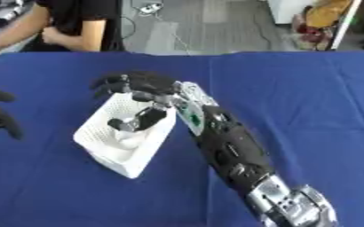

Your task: Pick up objects on the table and place them in the box.

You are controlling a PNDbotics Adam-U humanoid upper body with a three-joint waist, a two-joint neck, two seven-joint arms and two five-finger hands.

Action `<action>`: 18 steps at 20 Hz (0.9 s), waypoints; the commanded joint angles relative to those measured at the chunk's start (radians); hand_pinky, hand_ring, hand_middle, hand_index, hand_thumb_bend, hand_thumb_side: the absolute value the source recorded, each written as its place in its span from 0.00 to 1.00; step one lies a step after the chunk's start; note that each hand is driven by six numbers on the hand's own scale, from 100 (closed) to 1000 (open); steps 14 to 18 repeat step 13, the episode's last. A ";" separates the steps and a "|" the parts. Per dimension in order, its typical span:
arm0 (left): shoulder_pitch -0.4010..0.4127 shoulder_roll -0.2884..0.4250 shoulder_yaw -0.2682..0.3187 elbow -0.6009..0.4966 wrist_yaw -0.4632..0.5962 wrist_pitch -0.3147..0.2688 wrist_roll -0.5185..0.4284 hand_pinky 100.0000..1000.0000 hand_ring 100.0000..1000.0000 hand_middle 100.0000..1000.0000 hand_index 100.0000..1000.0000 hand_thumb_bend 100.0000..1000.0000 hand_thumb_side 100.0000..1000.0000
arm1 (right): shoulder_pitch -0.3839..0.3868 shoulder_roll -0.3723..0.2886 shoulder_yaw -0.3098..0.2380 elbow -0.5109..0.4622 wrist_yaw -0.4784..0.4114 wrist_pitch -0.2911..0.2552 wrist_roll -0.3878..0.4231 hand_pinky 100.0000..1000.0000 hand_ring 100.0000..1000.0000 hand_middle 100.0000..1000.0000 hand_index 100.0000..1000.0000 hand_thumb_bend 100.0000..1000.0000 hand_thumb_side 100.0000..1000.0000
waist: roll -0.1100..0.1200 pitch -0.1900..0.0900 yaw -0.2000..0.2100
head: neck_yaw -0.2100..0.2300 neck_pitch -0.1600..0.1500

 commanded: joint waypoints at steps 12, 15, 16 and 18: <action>0.007 0.020 0.005 -0.016 -0.020 -0.001 -0.007 0.40 0.43 0.70 0.63 0.00 0.94 | 0.050 -0.120 -0.010 -0.243 -0.156 -0.074 0.008 0.79 0.86 0.84 0.83 0.00 0.34 | -0.016 -0.019 -0.050 | 0.036 -0.007; 0.010 0.021 0.007 -0.015 -0.023 -0.002 -0.006 0.40 0.43 0.70 0.63 0.00 0.94 | 0.064 -0.135 -0.011 -0.273 -0.174 -0.074 0.011 0.79 0.86 0.83 0.83 0.00 0.33 | -0.018 -0.020 -0.058 | 0.042 -0.006; 0.010 0.021 0.007 -0.015 -0.023 -0.002 -0.006 0.40 0.43 0.70 0.63 0.00 0.94 | 0.064 -0.135 -0.011 -0.273 -0.174 -0.074 0.011 0.79 0.86 0.83 0.83 0.00 0.33 | -0.018 -0.020 -0.058 | 0.042 -0.006; 0.010 0.021 0.007 -0.015 -0.023 -0.002 -0.006 0.40 0.43 0.70 0.63 0.00 0.94 | 0.064 -0.135 -0.011 -0.273 -0.174 -0.074 0.011 0.79 0.86 0.83 0.83 0.00 0.33 | -0.018 -0.020 -0.058 | 0.042 -0.006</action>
